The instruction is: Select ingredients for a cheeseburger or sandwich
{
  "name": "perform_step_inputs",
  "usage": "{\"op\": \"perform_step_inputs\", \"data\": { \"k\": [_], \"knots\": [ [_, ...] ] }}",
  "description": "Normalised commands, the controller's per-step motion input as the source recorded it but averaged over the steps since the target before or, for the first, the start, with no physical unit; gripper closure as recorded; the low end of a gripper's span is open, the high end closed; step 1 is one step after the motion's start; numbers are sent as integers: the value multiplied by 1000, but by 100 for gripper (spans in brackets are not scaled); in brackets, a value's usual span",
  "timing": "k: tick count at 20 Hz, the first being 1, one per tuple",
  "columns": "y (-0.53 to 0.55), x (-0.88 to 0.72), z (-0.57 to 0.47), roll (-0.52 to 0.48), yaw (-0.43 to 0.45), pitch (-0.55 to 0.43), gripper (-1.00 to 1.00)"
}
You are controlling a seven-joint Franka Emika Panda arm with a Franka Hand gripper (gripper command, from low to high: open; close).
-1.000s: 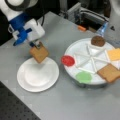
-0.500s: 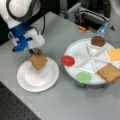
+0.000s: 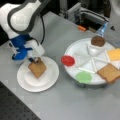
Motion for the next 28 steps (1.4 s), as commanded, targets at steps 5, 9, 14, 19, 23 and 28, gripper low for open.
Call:
{"op": "perform_step_inputs", "data": {
  "k": [5, 9, 14, 19, 23, 28],
  "knots": [
    [-216, 350, -11, 243, 187, 55, 100],
    [-215, 341, 30, 291, 198, 61, 100],
    [-190, 345, 56, 254, 207, 64, 100],
    [-151, 351, 49, 204, 219, 76, 100],
    [-166, 339, 55, 191, 218, 91, 100],
    [-199, 329, 76, 192, 216, 102, 100]
  ]
}}
